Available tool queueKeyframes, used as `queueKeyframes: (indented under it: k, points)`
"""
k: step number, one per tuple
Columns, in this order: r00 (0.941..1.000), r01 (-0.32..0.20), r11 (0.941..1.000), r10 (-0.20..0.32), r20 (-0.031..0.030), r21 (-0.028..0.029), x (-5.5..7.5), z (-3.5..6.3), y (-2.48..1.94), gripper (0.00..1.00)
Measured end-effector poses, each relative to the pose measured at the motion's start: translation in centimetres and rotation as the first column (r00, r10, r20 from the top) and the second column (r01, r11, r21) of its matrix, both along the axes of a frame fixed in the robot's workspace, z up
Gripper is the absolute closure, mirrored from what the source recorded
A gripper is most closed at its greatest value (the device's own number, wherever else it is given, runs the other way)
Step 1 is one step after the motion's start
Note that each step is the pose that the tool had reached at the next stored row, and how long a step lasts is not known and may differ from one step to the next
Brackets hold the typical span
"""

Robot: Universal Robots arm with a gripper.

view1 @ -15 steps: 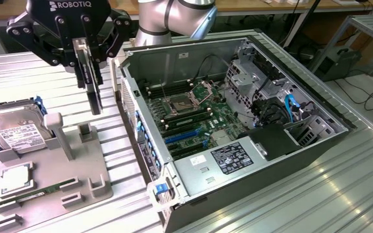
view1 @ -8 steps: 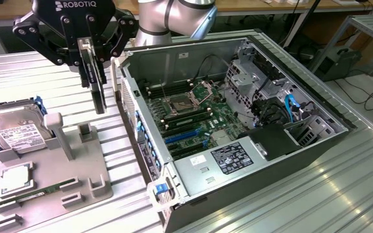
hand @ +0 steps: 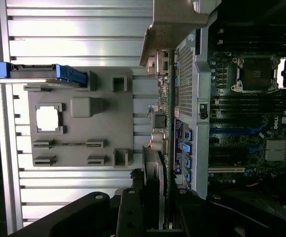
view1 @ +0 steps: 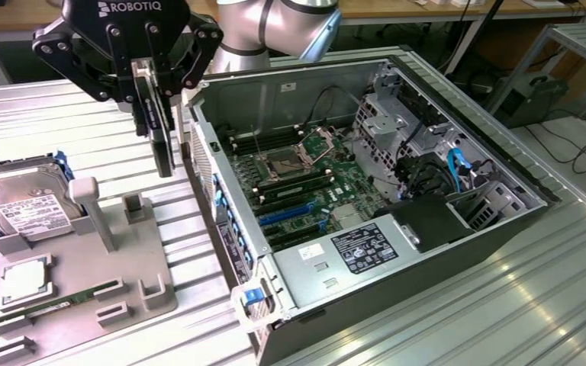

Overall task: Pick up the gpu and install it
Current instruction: 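Pick up the gpu and move the gpu toward the slot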

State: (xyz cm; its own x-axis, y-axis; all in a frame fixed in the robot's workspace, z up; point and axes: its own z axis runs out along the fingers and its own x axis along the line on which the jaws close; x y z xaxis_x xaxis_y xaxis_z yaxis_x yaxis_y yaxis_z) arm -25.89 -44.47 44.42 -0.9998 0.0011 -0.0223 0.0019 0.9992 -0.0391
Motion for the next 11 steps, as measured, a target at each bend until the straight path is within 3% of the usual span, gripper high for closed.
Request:
queueKeyframes:
  k: [11]
  points:
    - [1.0,0.0,1.0,0.0,0.0002,-0.001,0.74,-0.01,0.0,0.72]
